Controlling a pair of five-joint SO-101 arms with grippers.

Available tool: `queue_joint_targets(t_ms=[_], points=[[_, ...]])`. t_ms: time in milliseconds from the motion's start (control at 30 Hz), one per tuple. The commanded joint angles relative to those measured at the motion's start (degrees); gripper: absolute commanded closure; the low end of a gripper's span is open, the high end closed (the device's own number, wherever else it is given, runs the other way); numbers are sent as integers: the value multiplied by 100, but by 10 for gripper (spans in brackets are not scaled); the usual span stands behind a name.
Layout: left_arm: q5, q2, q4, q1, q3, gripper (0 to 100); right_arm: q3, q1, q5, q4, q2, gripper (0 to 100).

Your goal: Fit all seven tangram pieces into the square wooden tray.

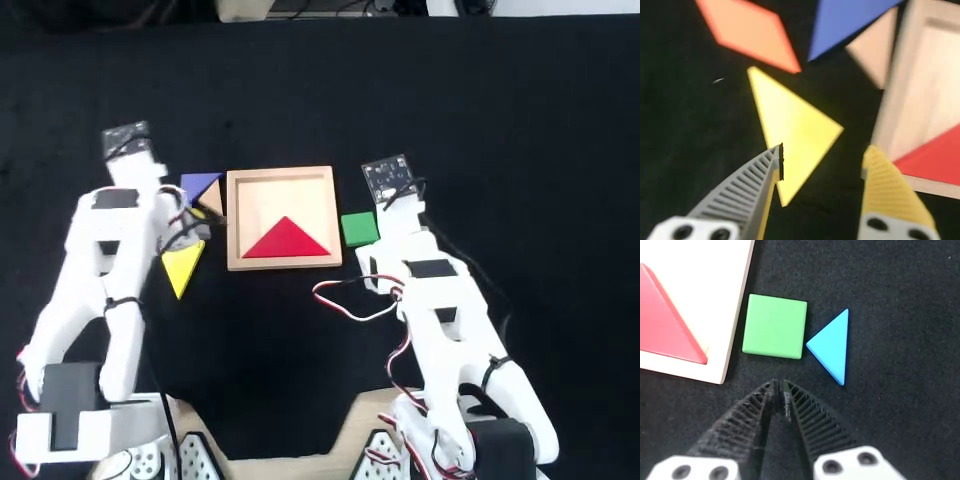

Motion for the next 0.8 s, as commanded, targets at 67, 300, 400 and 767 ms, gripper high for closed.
queue_joint_targets(t_ms=[67, 300, 400, 767], points=[[62, -202, 185, -453, -22, 645, -22, -114, 9, -123, -180, 984], [580, -193, 176, -426, 92, 646, -22, -114, 9, -123, -180, 984], [571, -193, 132, -277, 207, 646, -22, -114, 9, -123, -180, 984], [404, -193, 123, -40, 338, 647, -22, -114, 9, -123, -180, 984]])
